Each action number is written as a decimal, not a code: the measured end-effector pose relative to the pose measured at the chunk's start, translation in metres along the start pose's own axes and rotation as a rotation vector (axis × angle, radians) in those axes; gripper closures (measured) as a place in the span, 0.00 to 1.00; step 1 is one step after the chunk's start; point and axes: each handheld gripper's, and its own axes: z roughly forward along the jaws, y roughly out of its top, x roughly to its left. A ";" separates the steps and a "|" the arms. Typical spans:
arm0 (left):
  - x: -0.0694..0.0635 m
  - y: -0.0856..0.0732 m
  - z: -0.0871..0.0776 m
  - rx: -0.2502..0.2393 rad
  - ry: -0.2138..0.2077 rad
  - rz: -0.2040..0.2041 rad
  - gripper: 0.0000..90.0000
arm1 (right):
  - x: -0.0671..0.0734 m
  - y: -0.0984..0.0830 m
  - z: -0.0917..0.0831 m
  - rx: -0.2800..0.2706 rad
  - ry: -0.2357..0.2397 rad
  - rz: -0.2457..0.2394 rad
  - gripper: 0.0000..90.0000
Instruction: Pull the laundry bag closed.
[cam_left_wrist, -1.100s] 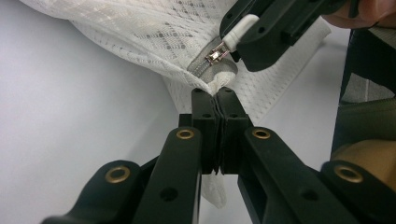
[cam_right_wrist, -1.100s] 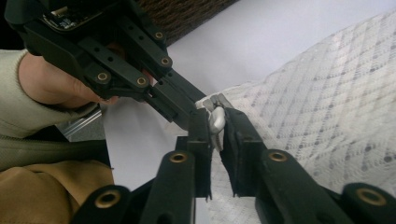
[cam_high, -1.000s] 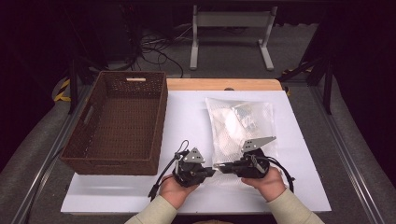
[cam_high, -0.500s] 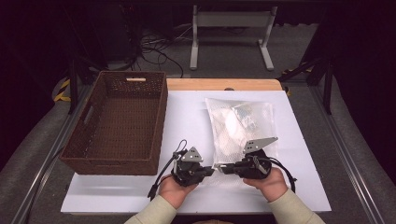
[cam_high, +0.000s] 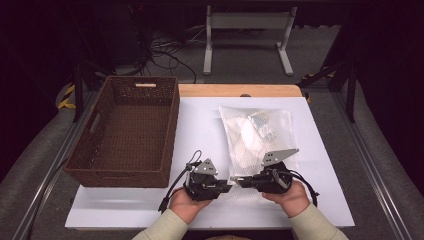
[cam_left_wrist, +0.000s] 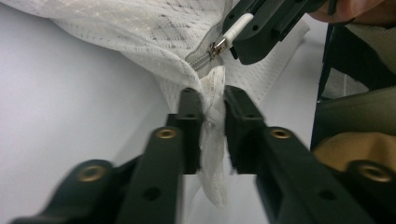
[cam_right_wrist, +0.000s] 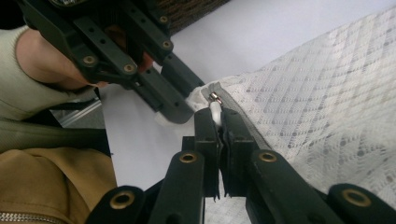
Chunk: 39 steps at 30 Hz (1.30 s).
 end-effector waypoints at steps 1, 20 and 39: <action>0.004 0.000 -0.001 -0.015 -0.013 -0.017 0.77 | 0.001 0.000 0.000 0.003 -0.001 -0.005 0.96; 0.023 -0.004 0.012 0.022 -0.122 -0.149 0.68 | 0.005 0.001 0.005 0.021 -0.007 -0.037 0.96; 0.015 -0.004 -0.001 -0.020 -0.025 -0.091 0.99 | -0.003 -0.004 0.003 -0.003 0.008 -0.001 0.96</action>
